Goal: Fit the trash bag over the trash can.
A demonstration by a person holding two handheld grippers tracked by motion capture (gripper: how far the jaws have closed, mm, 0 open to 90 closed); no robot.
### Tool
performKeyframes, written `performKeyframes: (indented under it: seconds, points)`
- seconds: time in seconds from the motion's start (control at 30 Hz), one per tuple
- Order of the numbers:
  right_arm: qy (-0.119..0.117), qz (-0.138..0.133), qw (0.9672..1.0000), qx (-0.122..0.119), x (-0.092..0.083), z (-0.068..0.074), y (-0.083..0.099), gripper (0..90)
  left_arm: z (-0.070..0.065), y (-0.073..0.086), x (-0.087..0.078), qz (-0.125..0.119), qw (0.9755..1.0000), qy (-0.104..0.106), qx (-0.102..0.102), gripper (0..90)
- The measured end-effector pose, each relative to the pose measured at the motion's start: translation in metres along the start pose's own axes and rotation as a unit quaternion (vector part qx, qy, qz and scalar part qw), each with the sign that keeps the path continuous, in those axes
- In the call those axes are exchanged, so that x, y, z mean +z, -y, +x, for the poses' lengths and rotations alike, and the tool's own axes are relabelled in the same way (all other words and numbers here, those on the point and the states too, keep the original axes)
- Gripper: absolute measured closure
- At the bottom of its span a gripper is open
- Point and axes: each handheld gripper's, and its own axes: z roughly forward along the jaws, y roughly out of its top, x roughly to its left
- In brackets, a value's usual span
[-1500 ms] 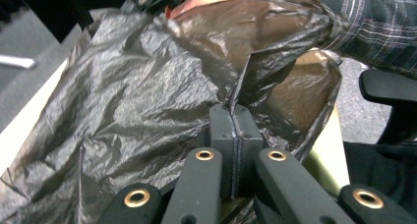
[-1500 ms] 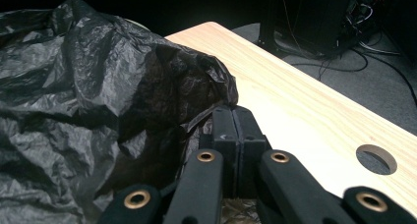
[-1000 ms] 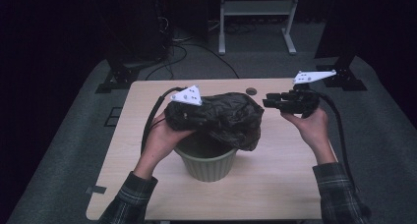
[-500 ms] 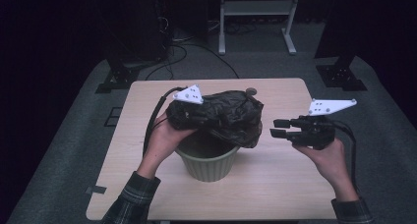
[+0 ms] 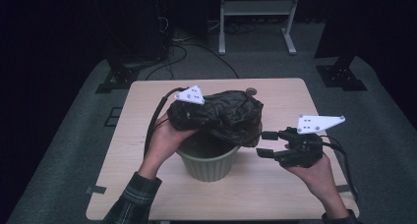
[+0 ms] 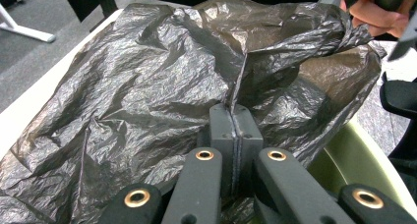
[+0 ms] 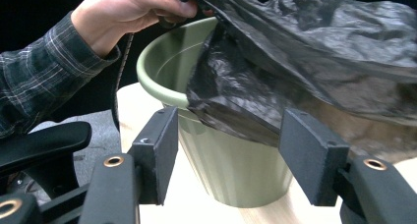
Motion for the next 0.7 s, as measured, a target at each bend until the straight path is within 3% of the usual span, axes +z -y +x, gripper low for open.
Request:
performKeyframes:
  seconds: [0.1, 0.3, 0.5, 0.7]
  points:
    - [-0.007, 0.002, 1.0000, -0.002, 0.008, 0.002, -0.002, 43.7, 0.000, 0.000, 0.001, -0.001, 1.0000, 0.001, 0.001, 89.9]
    - [0.000, 0.008, 0.9997, -0.025, 0.016, 0.003, -0.002, 88.9, 0.001, 0.002, -0.003, -0.004, 1.0000, 0.001, -0.004, 89.9]
    - [0.011, 0.004, 0.9997, -0.024, 0.009, 0.000, 0.000, 89.9, 0.008, 0.011, -0.021, -0.018, 0.9996, -0.006, -0.023, 89.9]
    - [0.026, 0.002, 0.9996, -0.013, -0.005, -0.006, 0.009, 89.9, 0.014, 0.027, -0.049, -0.038, 0.9982, -0.021, -0.041, 89.9]
